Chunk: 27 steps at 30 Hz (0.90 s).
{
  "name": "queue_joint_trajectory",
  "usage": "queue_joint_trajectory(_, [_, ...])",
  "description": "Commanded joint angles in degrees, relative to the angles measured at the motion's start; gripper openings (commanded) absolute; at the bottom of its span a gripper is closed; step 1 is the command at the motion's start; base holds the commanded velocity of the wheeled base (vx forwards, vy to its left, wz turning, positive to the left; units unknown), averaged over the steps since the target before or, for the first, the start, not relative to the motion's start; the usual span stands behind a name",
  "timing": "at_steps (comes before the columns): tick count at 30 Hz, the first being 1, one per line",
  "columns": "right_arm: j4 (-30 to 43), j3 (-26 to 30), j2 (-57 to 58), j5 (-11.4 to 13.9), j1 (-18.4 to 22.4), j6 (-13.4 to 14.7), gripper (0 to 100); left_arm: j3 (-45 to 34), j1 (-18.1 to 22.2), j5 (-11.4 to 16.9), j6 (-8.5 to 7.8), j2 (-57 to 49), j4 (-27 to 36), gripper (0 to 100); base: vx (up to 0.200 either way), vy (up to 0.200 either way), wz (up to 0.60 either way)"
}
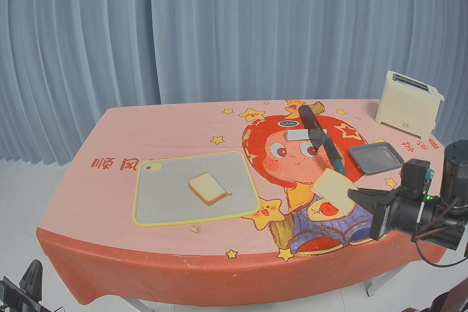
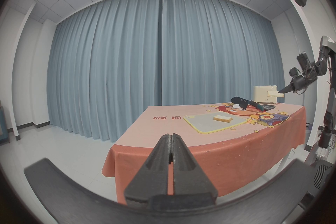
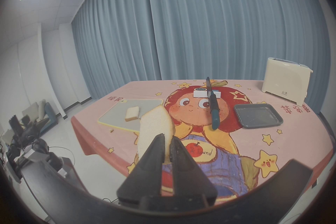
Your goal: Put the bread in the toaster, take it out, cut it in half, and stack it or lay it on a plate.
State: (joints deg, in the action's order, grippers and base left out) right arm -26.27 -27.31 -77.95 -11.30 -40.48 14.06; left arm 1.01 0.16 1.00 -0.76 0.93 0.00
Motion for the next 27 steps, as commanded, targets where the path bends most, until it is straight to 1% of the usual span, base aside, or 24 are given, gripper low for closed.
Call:
queue_joint_trajectory(1, [0.1,3.5,7.7,1.5,-0.6,-0.6,0,-1.0,0.0,0.0,0.05,-0.9,0.0,0,0.000,0.000,0.00])
queue_joint_trajectory(2, [0.1,3.6,8.4,1.5,-1.6,-0.7,0,-1.0,0.0,0.0,0.05,-0.9,0.0,0,0.000,0.000,0.00])
queue_joint_trajectory(4, [0.1,3.6,8.5,1.4,-1.7,-0.8,0,-1.0,0.0,0.0,0.05,-0.9,0.0,0,0.000,0.000,0.00])
queue_joint_trajectory(5, [0.3,3.7,10.3,0.8,-3.8,-1.0,0,-1.0,0.0,0.0,0.23,-0.9,0.0,0,0.000,0.000,0.00])
queue_joint_trajectory(7, [0.2,3.7,10.5,0.5,-5.5,-2.8,0,-1.0,0.0,0.0,0.32,-0.9,0.0,0,0.000,0.000,0.00])
queue_joint_trajectory(9, [0.1,3.9,10.6,0.3,-6.1,-4.8,0,-1.0,0.0,0.0,0.32,-0.9,0.0,0,0.000,0.000,0.00])
queue_joint_trajectory(10, [0.1,3.9,10.7,0.3,-6.1,-5.3,0,-1.0,0.0,0.0,0.32,-0.9,0.0,0,0.000,0.000,0.00])
queue_joint_trajectory(16, [0.0,3.4,11.1,0.3,-5.4,-5.4,0,-1.0,0.0,0.0,0.32,-0.9,0.0,0,0.000,0.000,0.00])
queue_joint_trajectory(27, [0.1,3.8,11.3,0.3,-5.9,-5.6,0,-1.0,0.0,0.0,0.23,-0.9,0.0,0,0.000,0.000,0.00])
